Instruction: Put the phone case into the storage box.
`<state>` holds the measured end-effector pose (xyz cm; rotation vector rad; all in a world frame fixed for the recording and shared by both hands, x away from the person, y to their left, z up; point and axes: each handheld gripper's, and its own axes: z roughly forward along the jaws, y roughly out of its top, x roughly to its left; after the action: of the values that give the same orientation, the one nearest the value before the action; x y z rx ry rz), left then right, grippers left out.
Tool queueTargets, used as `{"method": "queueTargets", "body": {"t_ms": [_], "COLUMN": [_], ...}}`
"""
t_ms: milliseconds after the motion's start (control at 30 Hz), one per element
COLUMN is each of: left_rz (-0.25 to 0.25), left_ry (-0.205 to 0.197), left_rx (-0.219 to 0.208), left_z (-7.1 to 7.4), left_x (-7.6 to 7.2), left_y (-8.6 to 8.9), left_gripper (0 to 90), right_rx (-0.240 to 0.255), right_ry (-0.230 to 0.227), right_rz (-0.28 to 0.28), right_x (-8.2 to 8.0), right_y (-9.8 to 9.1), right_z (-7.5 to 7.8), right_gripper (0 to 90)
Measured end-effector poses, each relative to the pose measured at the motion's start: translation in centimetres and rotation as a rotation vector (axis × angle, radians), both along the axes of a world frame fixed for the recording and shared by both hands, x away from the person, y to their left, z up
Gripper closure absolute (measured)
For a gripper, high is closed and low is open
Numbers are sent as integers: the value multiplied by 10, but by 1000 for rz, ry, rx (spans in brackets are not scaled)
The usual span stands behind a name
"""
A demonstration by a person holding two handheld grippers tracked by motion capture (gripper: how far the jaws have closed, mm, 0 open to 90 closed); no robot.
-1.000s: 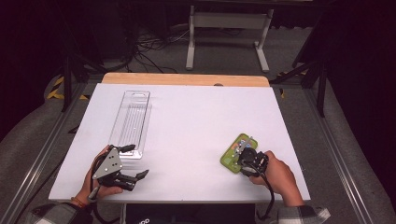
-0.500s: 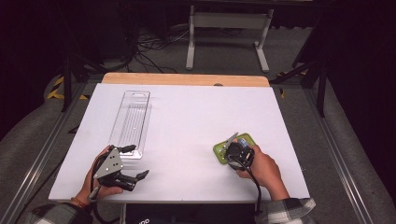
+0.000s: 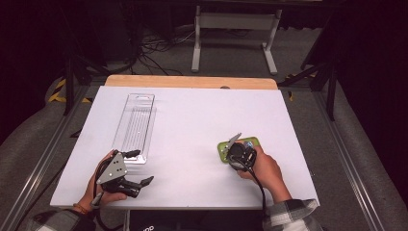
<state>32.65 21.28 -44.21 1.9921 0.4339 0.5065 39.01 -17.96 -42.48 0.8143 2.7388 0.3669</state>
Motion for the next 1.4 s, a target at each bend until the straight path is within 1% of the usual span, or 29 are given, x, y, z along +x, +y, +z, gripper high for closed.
{"method": "queueTargets", "body": {"t_ms": [33, 133, 167, 200, 233, 267, 300, 333, 367, 400, 433, 500, 533, 567, 600, 633, 667, 700, 733, 800, 833, 933, 1000, 1067, 1167, 1267, 1300, 1333, 1400], "left_rz": [-1, 4, 3, -1, 1, 1, 1, 3, 3, 1, 1, -2, -1, 1, 1, 3, -2, -5, -5, -2, -1, -5, -7, -3, -5, 2, -1, -4, -6], "left_ry": [-9, -7, -8, -2, -4, 0, 2, -1, 0, -4, -5, 6, 6, 5, 5, 3, 12, 11, 11, 9, 11, 31, 42, 48, 57, 67, 73, 77, 77], "left_rx": [8, 1, 3, -1, 0, -5, -3, 0, 1, 6, 9, 2, 3, 5, 5, 8, 3, 0, 0, -2, -2, -2, -10, -17, -23, -32, -35, -36, -30], "left_z": [1, 1, 1, 1, 1, 1, 1, 1, 0, 0, 0, 0, 0, 0, 0, 0, -1, -1, -1, 0, 0, 0, 0, 0, 0, 0, 0, 0, 0], "left_x": [0, -1, -1, -1, -1, -1, -1, 0, 0, 0, -1, -1, -1, -1, -1, 0, 0, -1, -1, -1, -1, -1, -1, -1, -1, -2, -2, -1, -1], "left_y": [1, 1, 1, 2, 2, 2, 2, 2, 1, 0, 0, -1, -1, -1, -1, -1, -1, 0, 0, 0, 0, 0, 1, 1, 2, 3, 4, 4, 4], "left_gripper": [64, 65, 64, 65, 65, 65, 65, 65, 65, 64, 64, 64, 65, 65, 65, 65, 65, 65, 65, 65, 65, 67, 69, 69, 70, 72, 73, 73, 74], "right_rx": [4, 12, 17, 18, 23, 24, 27, 35, 31, 8, -15, -42, -52, -56, -56, -75, -99, -123, -123, -159, -164, -180, -180, -167, -192, -212, -211, -212, -207], "right_ry": [-2, -8, -22, -35, -58, -88, -110, -132, -142, -143, -138, -111, -105, -102, -102, -78, -65, -52, -52, -35, -18, 7, 31, 74, 98, 95, 95, 107, 135], "right_rz": [3, 37, 52, 65, 94, 131, 152, 171, 184, 207, 228, 253, 281, 303, 303, 352, 367, 378, 378, 396, 406, 424, 436, 446, 459, 484, 483, 501, 514], "right_x": [-1, -5, -7, -8, -11, -15, -16, -18, -18, -16, -14, -6, -1, 2, 2, 7, 10, 12, 12, 21, 26, 38, 46, 53, 62, 69, 69, 71, 74], "right_y": [-1, -5, -8, -9, -12, -16, -18, -19, -19, -19, -19, -18, -17, -17, -17, -14, -12, -10, -10, -9, -9, -9, -9, -8, -5, -1, 0, 2, 3], "right_z": [1, 3, 5, 6, 8, 12, 14, 17, 19, 22, 24, 26, 28, 29, 29, 30, 30, 29, 29, 27, 27, 27, 26, 24, 19, 17, 16, 14, 12], "right_gripper": [842, 803, 766, 716, 652, 549, 487, 439, 393, 317, 285, 203, 151, 139, 139, 131, 130, 126, 126, 129, 125, 115, 125, 126, 129, 151, 160, 163, 171]}}
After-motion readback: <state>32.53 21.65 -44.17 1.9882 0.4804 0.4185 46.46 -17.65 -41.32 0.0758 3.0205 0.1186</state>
